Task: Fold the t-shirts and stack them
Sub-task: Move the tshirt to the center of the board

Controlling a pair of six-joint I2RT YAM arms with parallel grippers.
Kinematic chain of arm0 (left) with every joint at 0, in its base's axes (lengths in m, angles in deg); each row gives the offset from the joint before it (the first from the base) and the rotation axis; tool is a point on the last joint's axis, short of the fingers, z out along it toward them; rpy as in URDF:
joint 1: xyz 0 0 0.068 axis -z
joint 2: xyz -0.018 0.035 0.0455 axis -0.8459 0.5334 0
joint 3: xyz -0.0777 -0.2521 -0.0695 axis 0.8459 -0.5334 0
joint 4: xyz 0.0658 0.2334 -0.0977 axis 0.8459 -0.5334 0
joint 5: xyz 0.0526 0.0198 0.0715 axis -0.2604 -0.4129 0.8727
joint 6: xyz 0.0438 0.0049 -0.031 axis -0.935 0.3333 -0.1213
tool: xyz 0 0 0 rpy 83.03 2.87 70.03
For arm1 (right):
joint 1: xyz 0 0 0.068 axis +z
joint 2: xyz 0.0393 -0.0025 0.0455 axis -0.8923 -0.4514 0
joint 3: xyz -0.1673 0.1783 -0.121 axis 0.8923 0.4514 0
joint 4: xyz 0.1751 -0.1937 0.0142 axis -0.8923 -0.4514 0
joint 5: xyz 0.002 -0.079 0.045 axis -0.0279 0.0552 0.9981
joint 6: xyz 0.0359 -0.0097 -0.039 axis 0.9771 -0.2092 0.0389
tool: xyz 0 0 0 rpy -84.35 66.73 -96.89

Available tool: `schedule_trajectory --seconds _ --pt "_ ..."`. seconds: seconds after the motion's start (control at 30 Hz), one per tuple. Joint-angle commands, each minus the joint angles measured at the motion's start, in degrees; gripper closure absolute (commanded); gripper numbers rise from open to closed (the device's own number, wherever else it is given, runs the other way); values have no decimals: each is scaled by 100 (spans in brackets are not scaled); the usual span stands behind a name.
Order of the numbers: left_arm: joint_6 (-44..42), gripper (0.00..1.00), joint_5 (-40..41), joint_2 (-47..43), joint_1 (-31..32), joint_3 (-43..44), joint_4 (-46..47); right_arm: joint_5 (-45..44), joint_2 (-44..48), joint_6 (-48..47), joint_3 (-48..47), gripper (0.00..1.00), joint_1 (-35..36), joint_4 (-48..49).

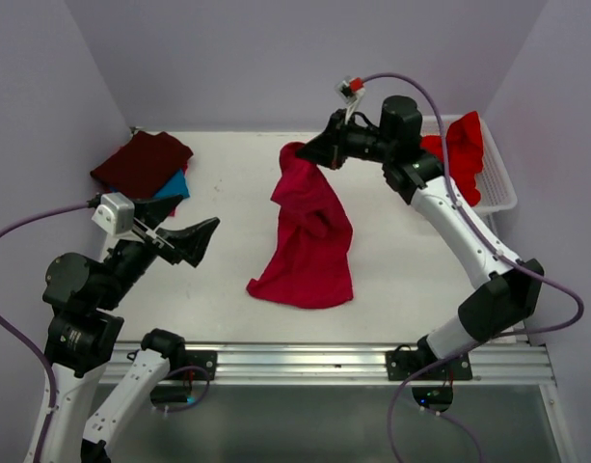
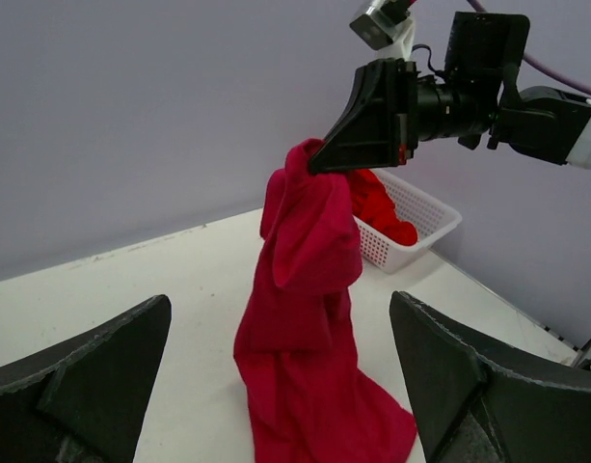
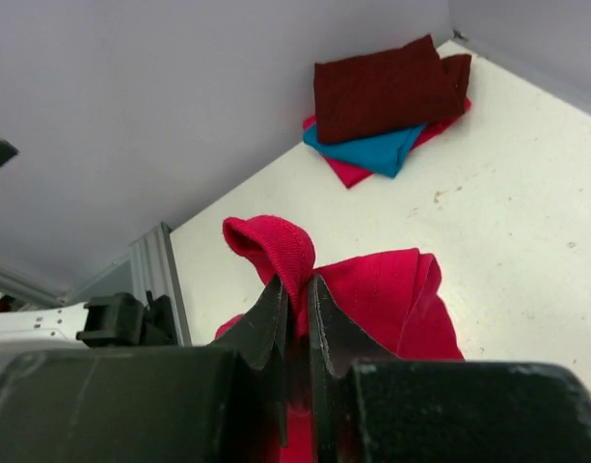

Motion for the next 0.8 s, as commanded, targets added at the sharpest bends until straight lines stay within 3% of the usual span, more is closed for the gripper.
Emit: schedule_trajectory --seconds 0.0,0.17,0.2,0.23,0.3,0.4,0.5,0.77 --pt "-54 0 75 -31 37 -11 -71 -351 -296 -657 -627 100 552 -552" --pt "-36 0 110 -74 37 -144 -44 -685 -1060 -974 -628 100 1291 -939" --pt "-36 0 119 -74 37 -187 -53 -677 -1149 -1009 -619 62 1466 -949" --pt "-36 0 128 -83 37 -205 -53 -694 -1255 -1018 -619 38 1529 -940" --pt "-45 0 145 -92 37 -214 -79 -956 -1396 -1088 -567 19 1696 -914" --pt "-71 0 198 -110 37 -205 -141 -1430 -1265 -1098 -409 6 1723 -765" --pt "-89 0 268 -127 37 -249 -167 -1888 -967 -1194 -303 2 1714 -764" --pt "683 0 558 268 37 -890 -237 -4751 -79 -992 101 6 1723 -992"
